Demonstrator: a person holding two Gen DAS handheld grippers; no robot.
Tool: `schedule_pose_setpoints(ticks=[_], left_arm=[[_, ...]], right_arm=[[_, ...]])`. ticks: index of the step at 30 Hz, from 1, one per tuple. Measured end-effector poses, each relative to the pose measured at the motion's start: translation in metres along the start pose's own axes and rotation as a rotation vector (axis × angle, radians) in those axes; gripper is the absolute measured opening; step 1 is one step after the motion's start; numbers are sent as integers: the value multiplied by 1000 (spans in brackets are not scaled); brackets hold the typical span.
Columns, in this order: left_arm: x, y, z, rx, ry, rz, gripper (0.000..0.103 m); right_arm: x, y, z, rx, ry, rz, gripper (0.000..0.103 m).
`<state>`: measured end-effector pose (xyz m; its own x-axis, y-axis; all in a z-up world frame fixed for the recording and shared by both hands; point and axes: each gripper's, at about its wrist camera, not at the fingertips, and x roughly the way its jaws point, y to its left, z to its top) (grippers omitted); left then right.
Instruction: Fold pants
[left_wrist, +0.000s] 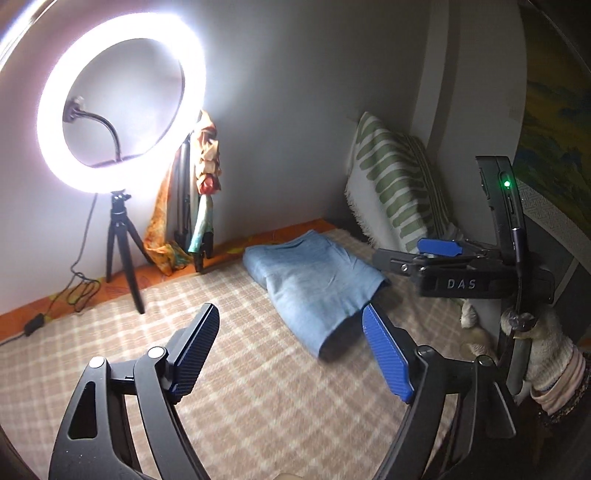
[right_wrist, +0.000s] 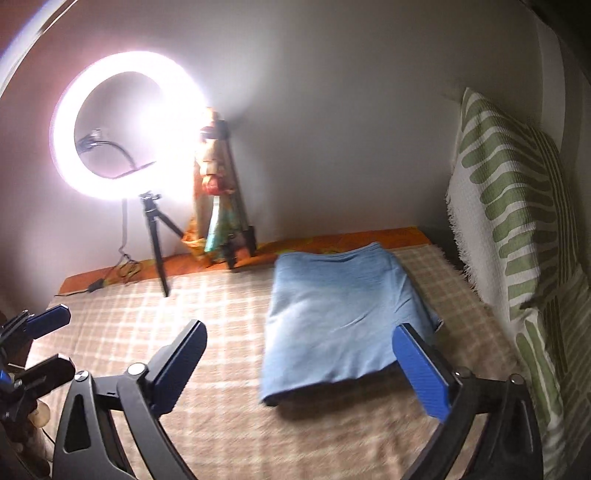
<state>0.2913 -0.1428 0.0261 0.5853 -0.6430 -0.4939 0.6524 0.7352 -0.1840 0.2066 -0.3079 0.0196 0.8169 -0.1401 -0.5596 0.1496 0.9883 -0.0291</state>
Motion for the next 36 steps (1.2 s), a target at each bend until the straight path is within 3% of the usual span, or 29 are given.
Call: schedule_pose_setpoints(ticks=[8,20,30,36], left_arm=[[-29,-2,-32,12,2,16,82],[-32,14,-79,-43,36,12,82],[-30,11,-96,-14,27,29,82],[-39,2,-98,59,-16,69,85]], right_arm=[[-17,38,-43,-11,-3,-46,103],[-24,50,-99,57,-26,-160,103],[-27,45,-113,71,-70,-214,103],[-26,46,-110,82,-101,-206,103]])
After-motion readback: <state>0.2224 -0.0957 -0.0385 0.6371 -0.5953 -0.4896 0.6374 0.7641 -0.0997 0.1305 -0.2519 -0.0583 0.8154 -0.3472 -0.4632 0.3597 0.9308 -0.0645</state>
